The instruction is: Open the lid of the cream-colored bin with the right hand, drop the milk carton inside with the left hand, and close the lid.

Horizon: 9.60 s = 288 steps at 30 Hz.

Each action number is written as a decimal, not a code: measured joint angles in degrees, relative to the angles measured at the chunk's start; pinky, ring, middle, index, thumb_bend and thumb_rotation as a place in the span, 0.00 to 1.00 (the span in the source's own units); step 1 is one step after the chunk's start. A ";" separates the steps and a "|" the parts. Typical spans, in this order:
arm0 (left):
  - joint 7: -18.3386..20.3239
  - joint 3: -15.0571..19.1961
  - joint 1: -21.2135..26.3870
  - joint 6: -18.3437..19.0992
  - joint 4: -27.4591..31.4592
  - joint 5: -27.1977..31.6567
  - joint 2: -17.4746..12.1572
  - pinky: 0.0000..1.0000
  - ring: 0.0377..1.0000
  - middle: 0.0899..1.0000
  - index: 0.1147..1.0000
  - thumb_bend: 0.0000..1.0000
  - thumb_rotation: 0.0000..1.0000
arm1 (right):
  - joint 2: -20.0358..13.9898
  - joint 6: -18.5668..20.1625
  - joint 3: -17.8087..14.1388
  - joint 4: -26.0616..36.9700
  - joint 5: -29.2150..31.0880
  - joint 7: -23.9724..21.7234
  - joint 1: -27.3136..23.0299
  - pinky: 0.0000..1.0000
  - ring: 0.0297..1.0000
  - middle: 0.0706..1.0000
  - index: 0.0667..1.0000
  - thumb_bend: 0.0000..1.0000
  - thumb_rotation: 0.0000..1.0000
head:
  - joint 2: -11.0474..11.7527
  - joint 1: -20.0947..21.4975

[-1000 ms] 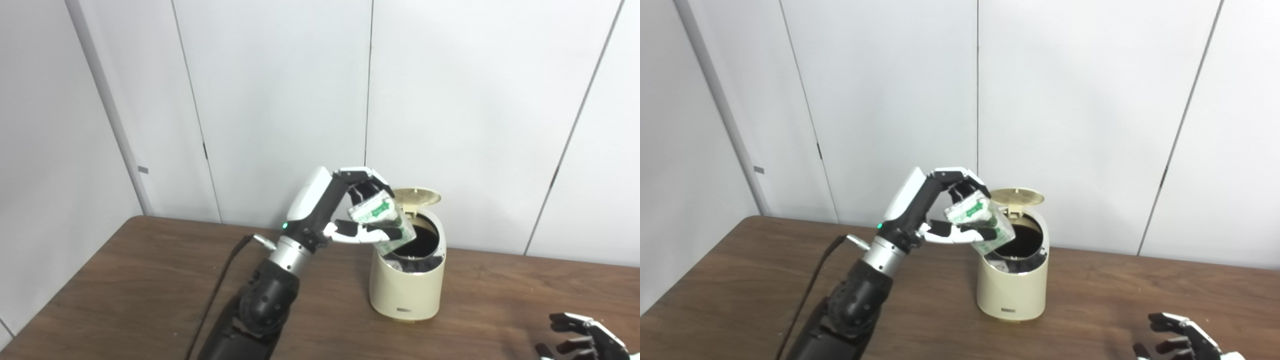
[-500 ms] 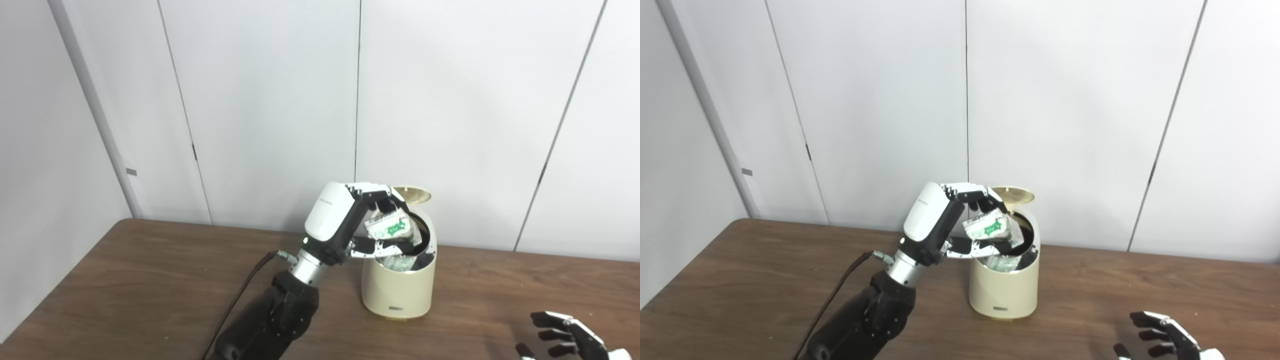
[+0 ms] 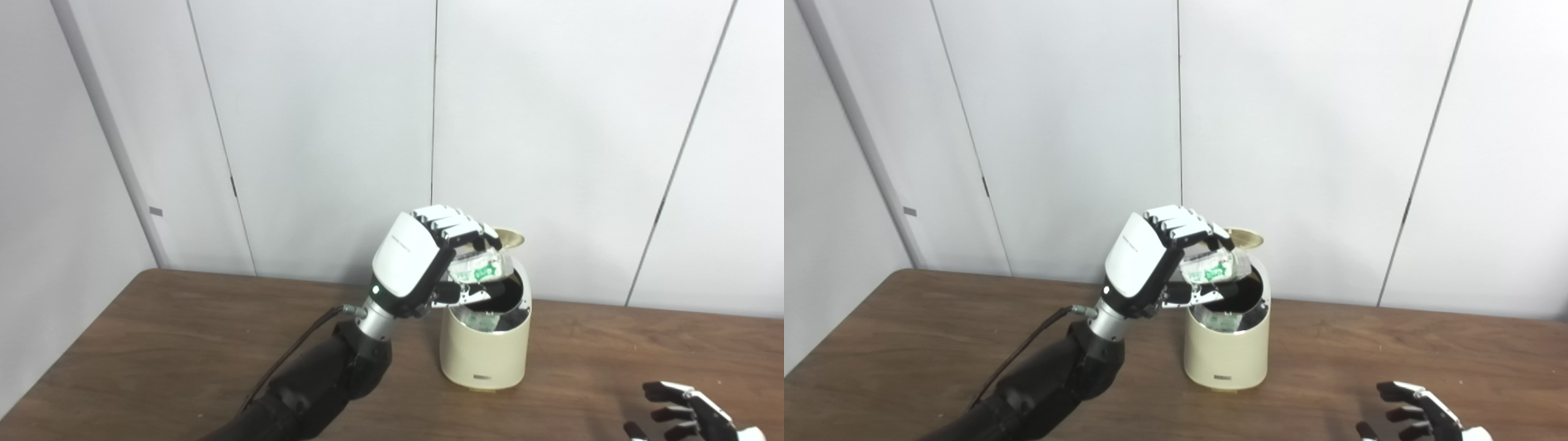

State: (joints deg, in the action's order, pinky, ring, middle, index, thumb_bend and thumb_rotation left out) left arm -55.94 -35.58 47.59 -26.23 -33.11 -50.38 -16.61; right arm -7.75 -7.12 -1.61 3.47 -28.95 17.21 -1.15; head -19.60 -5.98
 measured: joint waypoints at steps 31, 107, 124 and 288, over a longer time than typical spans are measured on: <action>10.93 5.27 -0.66 -0.57 -2.00 1.14 0.87 0.37 0.43 0.40 0.45 0.50 0.00 | 0.70 1.51 0.23 2.05 -0.90 -0.52 1.82 0.42 0.55 0.62 0.62 0.30 0.00 | -2.81 1.41; 51.82 16.71 -7.72 2.33 10.60 12.98 1.58 0.55 0.62 0.63 0.72 1.00 0.67 | 0.89 3.48 0.85 1.89 -1.70 -0.77 1.49 0.46 0.58 0.63 0.62 0.31 0.00 | -3.60 2.11; 50.55 19.31 -10.85 0.67 13.31 13.22 2.85 0.50 0.61 0.61 0.67 0.74 0.77 | 0.90 3.38 0.88 1.84 -1.42 -0.73 1.43 0.45 0.57 0.62 0.61 0.31 0.00 | -3.95 3.95; 54.06 32.81 -49.25 13.88 37.82 37.31 14.19 0.70 0.71 0.68 0.68 0.36 0.87 | -11.04 11.70 24.97 10.16 -46.57 -36.48 -26.67 1.00 1.00 0.94 0.75 0.73 0.79 | -10.81 5.89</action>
State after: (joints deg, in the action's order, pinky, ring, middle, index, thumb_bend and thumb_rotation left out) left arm -1.88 -2.77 -1.66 -12.35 4.71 -13.07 -2.41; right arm -18.79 4.58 23.35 13.63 -75.52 -19.28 -27.83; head -30.41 -0.09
